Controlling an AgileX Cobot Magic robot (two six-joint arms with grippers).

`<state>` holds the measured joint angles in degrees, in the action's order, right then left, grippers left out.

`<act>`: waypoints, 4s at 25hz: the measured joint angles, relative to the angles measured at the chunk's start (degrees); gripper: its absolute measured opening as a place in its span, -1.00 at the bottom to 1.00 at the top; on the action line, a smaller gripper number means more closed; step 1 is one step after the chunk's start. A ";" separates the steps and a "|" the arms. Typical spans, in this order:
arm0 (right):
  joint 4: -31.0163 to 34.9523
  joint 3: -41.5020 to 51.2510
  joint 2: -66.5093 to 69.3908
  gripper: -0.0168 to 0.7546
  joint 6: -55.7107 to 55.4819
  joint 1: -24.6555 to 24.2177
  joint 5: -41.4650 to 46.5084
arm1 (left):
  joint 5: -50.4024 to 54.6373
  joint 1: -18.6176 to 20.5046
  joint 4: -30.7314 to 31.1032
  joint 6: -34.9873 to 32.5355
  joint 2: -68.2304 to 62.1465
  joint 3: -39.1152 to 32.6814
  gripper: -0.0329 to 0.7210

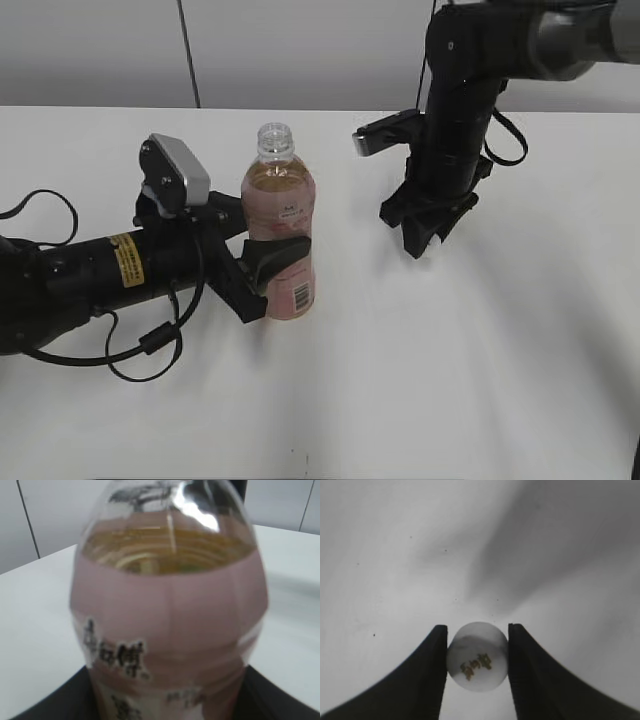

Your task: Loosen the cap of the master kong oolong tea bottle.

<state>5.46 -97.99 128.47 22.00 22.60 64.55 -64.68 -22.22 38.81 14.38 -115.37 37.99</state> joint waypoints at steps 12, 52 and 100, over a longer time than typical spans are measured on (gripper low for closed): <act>0.20 2.85 1.20 0.34 -0.80 0.00 -4.48 | -3.63 0.00 -1.08 0.12 0.27 -0.14 0.31; 6.13 12.45 -16.14 0.31 -3.89 -5.71 3.19 | -0.86 19.15 -6.99 17.83 27.71 -23.06 0.37; 11.36 16.45 -17.63 0.30 -1.73 -5.71 -2.15 | 42.89 26.63 34.35 6.10 45.30 -9.39 0.12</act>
<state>16.82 -81.54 110.84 20.27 16.89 62.40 -21.79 4.41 73.17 20.48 -70.08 28.60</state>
